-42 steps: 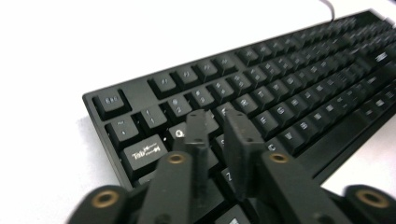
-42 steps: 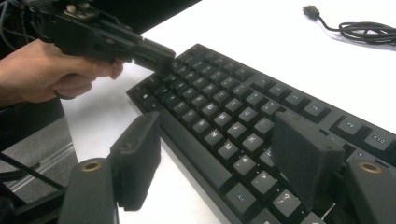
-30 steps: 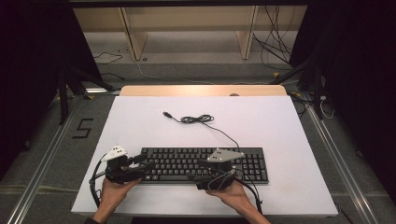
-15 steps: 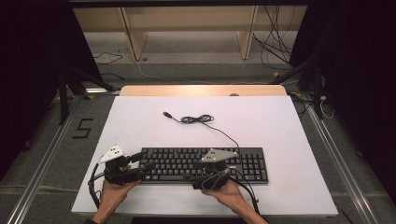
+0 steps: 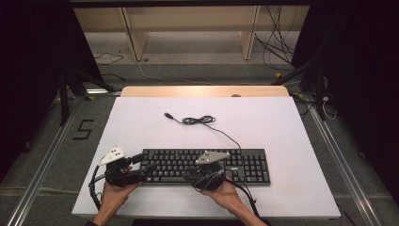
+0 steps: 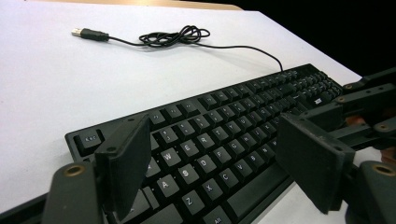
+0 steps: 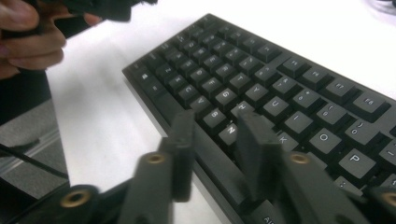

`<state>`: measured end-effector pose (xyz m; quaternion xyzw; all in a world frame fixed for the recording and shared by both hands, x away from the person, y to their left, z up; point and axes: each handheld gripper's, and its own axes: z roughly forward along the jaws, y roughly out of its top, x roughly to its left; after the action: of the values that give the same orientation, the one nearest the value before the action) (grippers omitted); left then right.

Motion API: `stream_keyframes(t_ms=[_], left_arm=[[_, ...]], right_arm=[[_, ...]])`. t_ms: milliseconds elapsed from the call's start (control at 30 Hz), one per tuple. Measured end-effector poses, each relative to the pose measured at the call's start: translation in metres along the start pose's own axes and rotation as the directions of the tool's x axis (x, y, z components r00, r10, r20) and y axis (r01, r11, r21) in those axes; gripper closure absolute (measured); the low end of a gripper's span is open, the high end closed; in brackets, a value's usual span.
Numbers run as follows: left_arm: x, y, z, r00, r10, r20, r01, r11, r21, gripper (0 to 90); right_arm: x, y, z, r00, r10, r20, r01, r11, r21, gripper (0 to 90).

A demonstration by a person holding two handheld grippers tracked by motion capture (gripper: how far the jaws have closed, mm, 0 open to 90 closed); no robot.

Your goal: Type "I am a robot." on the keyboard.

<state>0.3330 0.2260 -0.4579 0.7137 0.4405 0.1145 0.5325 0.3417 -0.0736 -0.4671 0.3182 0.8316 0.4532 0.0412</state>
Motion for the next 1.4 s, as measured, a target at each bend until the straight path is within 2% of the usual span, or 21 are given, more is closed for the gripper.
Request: stream_keyframes(t_ms=[200, 400, 833, 900, 1033, 1167, 1200, 1267, 1400], left_arm=[[0.0, 0.0, 0.0, 1.0, 0.004, 0.002, -0.004, 1.0, -0.004, 26.3], [-0.001, 0.0, 0.0, 1.0, 0.007, 0.005, -0.007, 1.0, -0.005, 26.3], [-0.001, 0.0, 0.0, 1.0, 0.008, 0.006, -0.007, 0.9999, -0.008, 26.1], [-0.001, 0.0, 0.0, 1.0, 0.007, 0.006, -0.007, 1.0, -0.007, 26.1], [-0.001, 0.0, 0.0, 1.0, 0.009, 0.003, -0.009, 1.0, -0.004, 26.1], [-0.001, 0.0, 0.0, 1.0, 0.009, 0.002, -0.009, 0.9999, -0.005, 26.1], [0.0, 0.0, 0.0, 1.0, 0.008, 0.002, -0.008, 1.0, -0.004, 26.1], [0.0, 0.0, 0.0, 1.0, 0.009, 0.001, -0.009, 1.0, -0.003, 26.1], [0.0, 0.0, 0.0, 1.0, 0.008, 0.001, -0.008, 1.0, -0.001, 26.2]], right_arm=[[0.001, -0.002, 0.007, 0.9998, -0.015, 0.009, 0.015, 0.999, 0.035, 84.4], [0.0, -0.004, 0.012, 0.9996, -0.025, 0.016, 0.024, 0.998, 0.059, 90.0], [0.001, -0.006, 0.019, 0.9991, -0.036, 0.024, 0.033, 0.996, 0.084, 90.0], [0.001, -0.007, 0.021, 0.9986, -0.042, 0.033, 0.038, 0.994, 0.101, 90.0], [0.002, -0.008, 0.022, 0.9977, -0.055, 0.038, 0.051, 0.994, 0.094, 90.0], [0.001, -0.008, 0.021, 0.9983, -0.047, 0.036, 0.043, 0.995, 0.092, 90.0], [0.001, -0.008, 0.021, 0.9987, -0.037, 0.036, 0.034, 0.996, 0.086, 90.0], [-0.001, -0.006, 0.018, 0.9995, -0.021, 0.022, 0.02, 0.997, 0.071, 83.3], [-0.003, -0.002, 0.009, 1.0, -0.004, 0.0, 0.004, 1.0, 0.008, 78.2]])
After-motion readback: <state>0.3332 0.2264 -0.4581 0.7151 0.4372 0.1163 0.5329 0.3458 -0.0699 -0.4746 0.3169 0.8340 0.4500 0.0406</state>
